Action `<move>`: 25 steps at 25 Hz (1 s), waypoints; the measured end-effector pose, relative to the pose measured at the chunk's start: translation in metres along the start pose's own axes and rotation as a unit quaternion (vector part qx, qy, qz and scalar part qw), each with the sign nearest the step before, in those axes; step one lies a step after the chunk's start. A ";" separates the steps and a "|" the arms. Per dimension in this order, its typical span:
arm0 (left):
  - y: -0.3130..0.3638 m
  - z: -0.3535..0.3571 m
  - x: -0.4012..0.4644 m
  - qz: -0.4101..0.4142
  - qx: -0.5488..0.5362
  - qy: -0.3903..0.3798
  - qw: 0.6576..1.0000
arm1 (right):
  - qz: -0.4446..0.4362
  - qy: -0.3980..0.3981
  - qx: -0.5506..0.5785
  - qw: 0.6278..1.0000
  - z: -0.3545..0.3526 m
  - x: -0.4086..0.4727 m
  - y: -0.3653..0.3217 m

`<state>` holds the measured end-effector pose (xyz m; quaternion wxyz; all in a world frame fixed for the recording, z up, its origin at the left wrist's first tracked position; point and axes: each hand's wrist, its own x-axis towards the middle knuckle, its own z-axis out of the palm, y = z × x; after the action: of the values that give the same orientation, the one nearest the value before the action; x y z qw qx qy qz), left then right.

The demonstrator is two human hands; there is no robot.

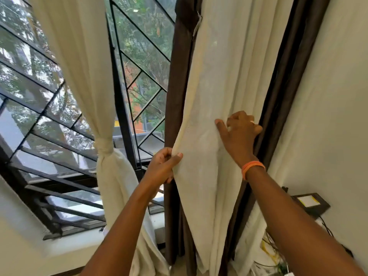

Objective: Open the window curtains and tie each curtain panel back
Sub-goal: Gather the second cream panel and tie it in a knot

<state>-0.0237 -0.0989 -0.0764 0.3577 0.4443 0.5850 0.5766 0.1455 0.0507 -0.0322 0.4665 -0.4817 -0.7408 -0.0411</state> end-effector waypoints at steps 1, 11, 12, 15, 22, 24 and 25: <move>0.002 -0.012 -0.006 0.033 0.066 0.010 0.997 | 0.019 -0.024 0.040 0.999 -0.010 -0.002 -0.007; -0.003 -0.015 -0.083 0.011 -0.014 -0.002 1.000 | 0.025 -0.053 0.329 0.943 -0.020 -0.097 -0.058; -0.006 -0.012 -0.085 0.019 -0.010 0.026 0.999 | -0.020 -0.175 0.269 0.947 -0.003 -0.124 -0.054; -0.012 -0.015 -0.083 0.049 0.049 0.116 0.991 | -0.124 -0.659 -0.038 0.741 0.021 -0.214 -0.027; -0.045 -0.013 -0.072 0.001 0.008 0.197 0.980 | 0.078 -0.248 0.146 0.954 0.030 -0.138 0.048; -0.066 0.002 -0.061 -0.060 0.012 0.173 0.983 | 0.163 0.013 0.101 0.981 0.020 -0.080 0.076; -0.078 0.010 -0.054 -0.087 0.015 0.157 0.984 | 0.214 0.073 0.089 0.970 0.022 -0.060 0.097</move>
<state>-0.0038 -0.1411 -0.1598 0.3036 0.3006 0.6790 0.5970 0.2107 0.0730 -0.1263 0.5583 -0.5813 -0.5850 0.0903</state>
